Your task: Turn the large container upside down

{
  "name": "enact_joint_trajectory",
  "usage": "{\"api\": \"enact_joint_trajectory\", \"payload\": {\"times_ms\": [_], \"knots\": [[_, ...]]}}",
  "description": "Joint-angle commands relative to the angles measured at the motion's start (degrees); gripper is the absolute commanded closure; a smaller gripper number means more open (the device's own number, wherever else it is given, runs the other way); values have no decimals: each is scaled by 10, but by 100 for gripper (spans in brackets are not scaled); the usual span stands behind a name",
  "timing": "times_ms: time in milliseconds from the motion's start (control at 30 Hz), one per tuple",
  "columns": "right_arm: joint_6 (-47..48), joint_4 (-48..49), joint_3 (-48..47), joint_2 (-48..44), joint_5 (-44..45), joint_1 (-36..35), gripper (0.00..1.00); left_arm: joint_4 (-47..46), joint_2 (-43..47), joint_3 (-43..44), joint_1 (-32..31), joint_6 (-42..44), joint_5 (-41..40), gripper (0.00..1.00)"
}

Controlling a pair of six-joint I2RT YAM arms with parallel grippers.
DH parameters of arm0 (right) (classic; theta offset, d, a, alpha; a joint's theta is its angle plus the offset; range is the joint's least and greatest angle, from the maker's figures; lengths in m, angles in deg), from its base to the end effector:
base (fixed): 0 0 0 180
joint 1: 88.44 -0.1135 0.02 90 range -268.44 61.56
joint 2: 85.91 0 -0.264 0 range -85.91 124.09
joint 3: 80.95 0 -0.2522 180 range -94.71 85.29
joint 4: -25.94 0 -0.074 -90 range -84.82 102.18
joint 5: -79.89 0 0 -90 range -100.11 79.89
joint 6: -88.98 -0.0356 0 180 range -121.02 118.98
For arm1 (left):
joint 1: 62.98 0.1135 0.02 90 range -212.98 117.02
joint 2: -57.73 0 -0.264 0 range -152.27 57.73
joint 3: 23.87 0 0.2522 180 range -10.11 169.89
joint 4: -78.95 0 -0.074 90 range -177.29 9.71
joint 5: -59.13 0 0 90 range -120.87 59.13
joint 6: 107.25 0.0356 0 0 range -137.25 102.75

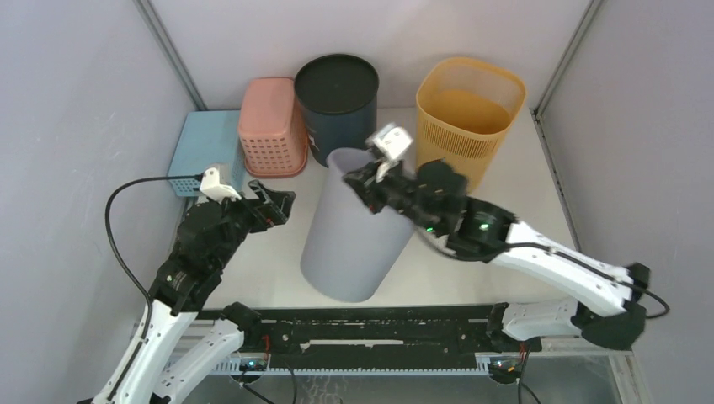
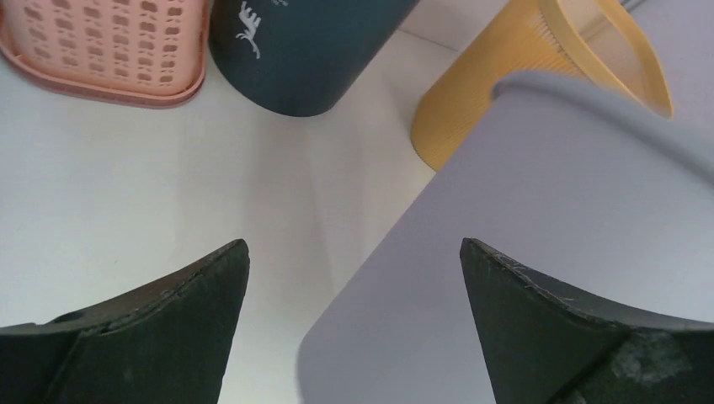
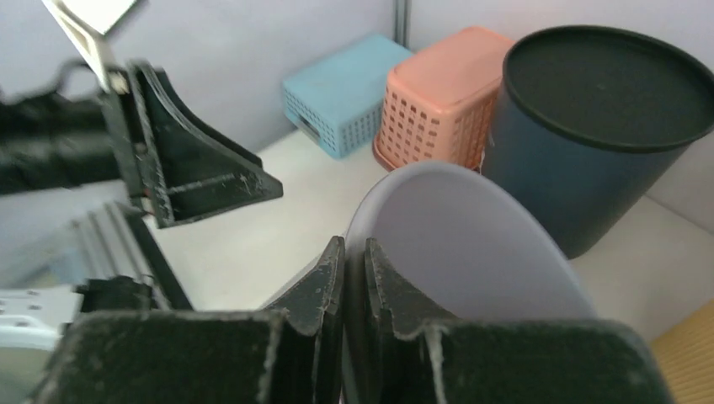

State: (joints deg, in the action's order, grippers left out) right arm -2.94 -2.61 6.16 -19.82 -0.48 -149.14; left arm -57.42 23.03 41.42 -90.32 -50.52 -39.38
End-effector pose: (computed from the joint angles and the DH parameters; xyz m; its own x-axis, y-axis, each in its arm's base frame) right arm 0.1261 0.2126 0.4652 -0.0410 -0.0056 -0.9991 -0.7770 0.6288 0.0284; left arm 0.1147 -0.0534 0.3675 -0.3465 -0.4316 -0.8329 0.1627 0.8467 -0.5065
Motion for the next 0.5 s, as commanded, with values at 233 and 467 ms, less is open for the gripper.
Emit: {"api": "enact_joint_trajectory", "payload": {"times_ms": [233, 467], "knots": [[175, 183, -3, 158, 244, -157, 100, 37, 61, -74, 12, -28, -50, 0], [183, 191, 0, 210, 249, -189, 100, 52, 77, -81, 12, -28, -60, 0]]}}
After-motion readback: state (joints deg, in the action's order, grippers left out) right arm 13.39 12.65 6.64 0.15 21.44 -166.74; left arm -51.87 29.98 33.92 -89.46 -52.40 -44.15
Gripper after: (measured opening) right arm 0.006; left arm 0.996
